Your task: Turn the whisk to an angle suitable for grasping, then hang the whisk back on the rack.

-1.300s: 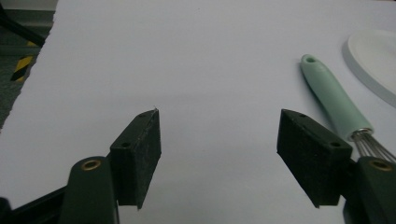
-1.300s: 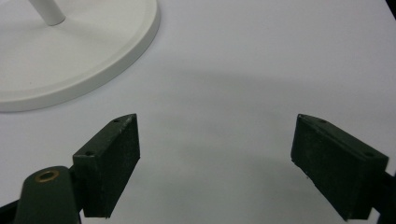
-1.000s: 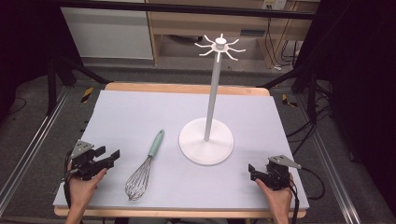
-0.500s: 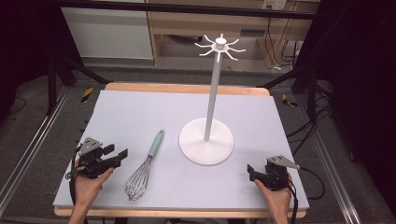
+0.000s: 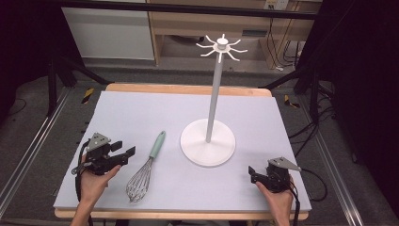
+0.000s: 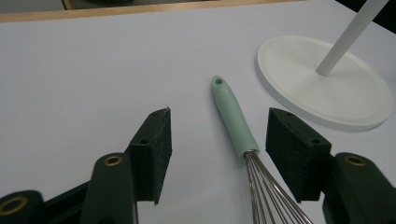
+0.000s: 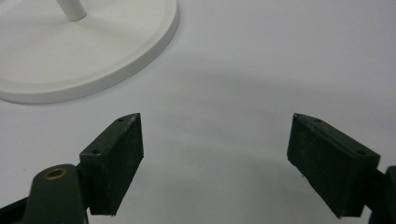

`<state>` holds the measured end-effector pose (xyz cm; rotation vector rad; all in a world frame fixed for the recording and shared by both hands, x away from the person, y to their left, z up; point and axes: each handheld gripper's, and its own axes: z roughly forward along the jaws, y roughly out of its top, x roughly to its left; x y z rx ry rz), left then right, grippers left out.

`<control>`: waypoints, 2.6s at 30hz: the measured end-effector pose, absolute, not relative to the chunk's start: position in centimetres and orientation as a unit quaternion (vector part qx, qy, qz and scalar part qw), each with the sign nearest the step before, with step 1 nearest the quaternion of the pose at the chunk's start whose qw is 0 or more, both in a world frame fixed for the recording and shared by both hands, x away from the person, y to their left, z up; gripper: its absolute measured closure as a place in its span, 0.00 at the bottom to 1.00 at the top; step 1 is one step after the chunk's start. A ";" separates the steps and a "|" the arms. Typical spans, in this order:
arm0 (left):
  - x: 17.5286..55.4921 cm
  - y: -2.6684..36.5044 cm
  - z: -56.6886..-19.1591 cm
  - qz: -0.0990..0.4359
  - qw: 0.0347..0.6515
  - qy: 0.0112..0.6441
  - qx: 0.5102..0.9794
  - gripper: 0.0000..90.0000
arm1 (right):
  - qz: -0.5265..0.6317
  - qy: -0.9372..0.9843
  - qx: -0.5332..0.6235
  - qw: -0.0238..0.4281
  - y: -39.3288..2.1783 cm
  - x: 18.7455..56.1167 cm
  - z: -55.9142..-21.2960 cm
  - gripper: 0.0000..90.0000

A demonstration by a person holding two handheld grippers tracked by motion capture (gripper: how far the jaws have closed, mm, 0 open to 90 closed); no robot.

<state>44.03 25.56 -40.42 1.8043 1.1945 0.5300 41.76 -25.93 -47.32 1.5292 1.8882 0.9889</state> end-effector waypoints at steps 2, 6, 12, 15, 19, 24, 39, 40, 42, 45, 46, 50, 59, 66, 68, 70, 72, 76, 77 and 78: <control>44.0 25.5 -40.4 0.213 0.440 0.481 0.728 0.45 | 0.363 0.696 0.563 0.256 -26.0 41.8 -47.3 0.21; 44.4 25.3 -40.1 0.208 0.437 0.480 0.732 0.46 | 0.363 0.697 0.562 0.257 -26.0 41.7 -47.3 0.22; 45.4 24.4 -39.6 0.200 0.429 0.472 0.744 0.48 | 0.368 0.693 0.566 0.253 -26.2 41.5 -47.3 0.25; 45.9 23.8 -39.3 0.200 0.424 0.465 0.751 0.48 | 0.365 0.695 0.565 0.254 -26.2 41.5 -47.4 0.25; 46.4 22.9 -39.0 0.201 0.416 0.459 0.759 0.49 | 0.366 0.697 0.561 0.255 -26.1 41.5 -47.3 0.26; 47.3 21.6 -39.0 0.196 0.405 0.450 0.772 0.49 | 0.365 0.699 0.561 0.254 -26.0 41.5 -47.4 0.27; 49.5 19.6 -40.6 0.180 0.343 0.446 0.807 0.53 | 0.363 0.703 0.557 0.251 -26.0 41.5 -47.5 0.29; 49.7 19.5 -40.7 0.178 0.340 0.448 0.808 0.54 | 0.361 0.704 0.557 0.252 -26.0 41.5 -47.5 0.29; 50.0 19.3 -41.0 0.172 0.335 0.453 0.808 0.54 | 0.362 0.705 0.556 0.251 -26.0 41.6 -47.5 0.30; 50.3 19.1 -41.3 0.169 0.325 0.453 0.813 0.55 | 0.361 0.707 0.556 0.246 -26.0 41.6 -47.6 0.30; 50.6 18.9 -41.6 0.164 0.314 0.452 0.819 0.56 | 0.361 0.707 0.557 0.245 -26.0 41.6 -47.6 0.31; 51.1 18.5 -42.3 0.148 0.298 0.459 0.824 0.58 | 0.360 0.707 0.558 0.243 -25.9 41.7 -47.6 0.31; 51.5 18.0 -43.6 0.127 0.268 0.472 0.830 0.61 | 0.363 0.710 0.555 0.238 -25.9 41.7 -47.6 0.33; 51.6 17.8 -44.2 0.118 0.256 0.473 0.835 0.64 | 0.362 0.712 0.554 0.238 -25.9 41.7 -47.7 0.34; 51.6 17.7 -44.4 0.112 0.253 0.473 0.836 0.64 | 0.362 0.711 0.554 0.237 -25.9 41.7 -47.7 0.34; 51.7 17.7 -44.6 0.105 0.252 0.477 0.836 0.65 | 0.362 0.711 0.554 0.237 -25.9 41.7 -47.7 0.34; 51.8 17.6 -44.7 0.099 0.246 0.475 0.839 0.65 | 0.362 0.711 0.554 0.236 -25.9 41.7 -47.7 0.35; 52.1 17.4 -45.2 0.087 0.241 0.479 0.840 0.65 | 0.363 0.713 0.552 0.234 -25.9 41.7 -47.7 0.35; 52.1 17.4 -45.2 0.087 0.241 0.479 0.840 0.65 | 0.363 0.713 0.552 0.234 -25.9 41.7 -47.7 0.35; 52.2 17.4 -45.3 0.084 0.241 0.480 0.839 0.65 | 0.363 0.713 0.552 0.234 -25.9 41.7 -47.7 0.35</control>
